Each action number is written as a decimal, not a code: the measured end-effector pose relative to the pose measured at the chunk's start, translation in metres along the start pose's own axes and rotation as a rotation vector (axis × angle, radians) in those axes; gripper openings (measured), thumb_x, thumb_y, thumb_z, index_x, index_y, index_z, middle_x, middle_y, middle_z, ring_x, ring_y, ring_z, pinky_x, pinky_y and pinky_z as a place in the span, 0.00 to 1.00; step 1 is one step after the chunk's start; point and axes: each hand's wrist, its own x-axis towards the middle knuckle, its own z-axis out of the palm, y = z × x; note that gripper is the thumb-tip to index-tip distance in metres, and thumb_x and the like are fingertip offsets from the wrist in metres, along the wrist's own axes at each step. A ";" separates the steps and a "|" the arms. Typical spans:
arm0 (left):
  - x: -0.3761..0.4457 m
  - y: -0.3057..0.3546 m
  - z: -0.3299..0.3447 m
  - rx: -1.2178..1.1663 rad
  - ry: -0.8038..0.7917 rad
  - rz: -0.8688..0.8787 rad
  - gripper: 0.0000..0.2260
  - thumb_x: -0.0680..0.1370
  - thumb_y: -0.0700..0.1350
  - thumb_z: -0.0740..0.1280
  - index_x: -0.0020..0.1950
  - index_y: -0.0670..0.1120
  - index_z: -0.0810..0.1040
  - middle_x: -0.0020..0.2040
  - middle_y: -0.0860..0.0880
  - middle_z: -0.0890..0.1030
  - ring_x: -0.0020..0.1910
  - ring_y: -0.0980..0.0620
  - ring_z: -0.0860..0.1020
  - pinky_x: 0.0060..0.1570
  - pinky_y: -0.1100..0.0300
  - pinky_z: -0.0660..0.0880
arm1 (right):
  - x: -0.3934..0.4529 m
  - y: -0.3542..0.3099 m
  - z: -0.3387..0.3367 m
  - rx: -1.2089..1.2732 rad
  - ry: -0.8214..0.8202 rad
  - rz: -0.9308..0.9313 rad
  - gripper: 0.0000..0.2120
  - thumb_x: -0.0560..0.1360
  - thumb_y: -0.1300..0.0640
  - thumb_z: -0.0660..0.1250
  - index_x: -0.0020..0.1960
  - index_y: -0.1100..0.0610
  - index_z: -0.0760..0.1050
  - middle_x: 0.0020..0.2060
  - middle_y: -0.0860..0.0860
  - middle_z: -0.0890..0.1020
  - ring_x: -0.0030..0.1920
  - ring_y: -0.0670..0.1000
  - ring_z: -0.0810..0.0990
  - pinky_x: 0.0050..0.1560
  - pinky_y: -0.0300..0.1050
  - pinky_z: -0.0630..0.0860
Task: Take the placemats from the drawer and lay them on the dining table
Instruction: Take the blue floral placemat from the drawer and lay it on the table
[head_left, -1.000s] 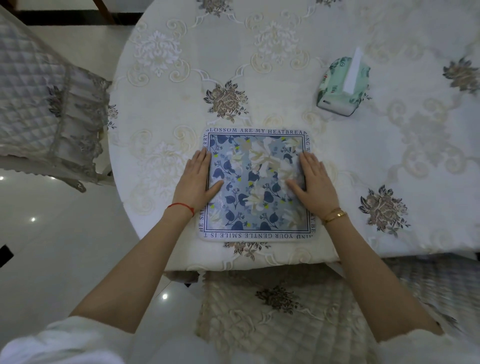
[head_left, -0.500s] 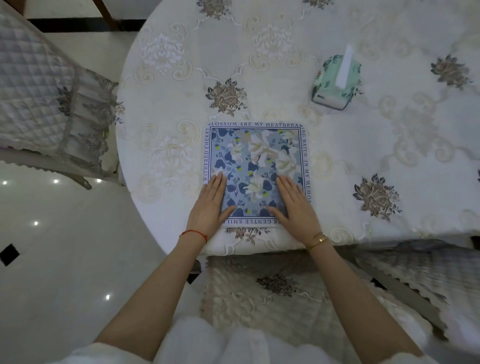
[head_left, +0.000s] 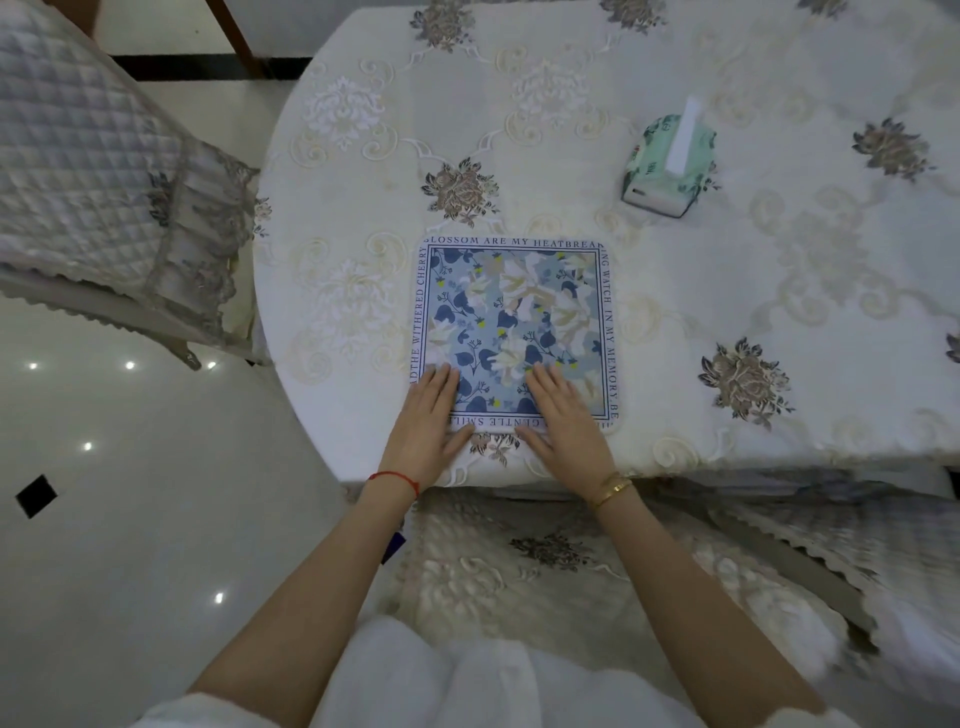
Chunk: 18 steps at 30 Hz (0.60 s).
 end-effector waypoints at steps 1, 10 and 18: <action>-0.001 0.000 0.001 -0.011 0.018 -0.012 0.34 0.79 0.54 0.64 0.78 0.42 0.53 0.78 0.45 0.55 0.77 0.47 0.51 0.76 0.50 0.51 | -0.001 0.001 0.003 0.008 -0.005 -0.002 0.34 0.80 0.39 0.51 0.79 0.56 0.49 0.79 0.51 0.50 0.79 0.50 0.44 0.78 0.50 0.45; -0.010 -0.012 0.003 -0.068 0.109 -0.074 0.37 0.76 0.55 0.68 0.77 0.41 0.55 0.77 0.45 0.59 0.76 0.46 0.58 0.74 0.48 0.57 | -0.034 0.048 -0.016 0.113 0.096 0.105 0.29 0.82 0.51 0.59 0.78 0.56 0.54 0.78 0.51 0.55 0.78 0.48 0.50 0.78 0.50 0.49; 0.041 -0.006 -0.024 -0.052 0.131 0.006 0.33 0.78 0.56 0.63 0.78 0.44 0.55 0.78 0.46 0.56 0.77 0.48 0.54 0.76 0.52 0.53 | 0.032 0.033 -0.039 0.107 0.141 0.094 0.31 0.81 0.48 0.61 0.78 0.58 0.54 0.78 0.54 0.55 0.78 0.53 0.47 0.78 0.50 0.46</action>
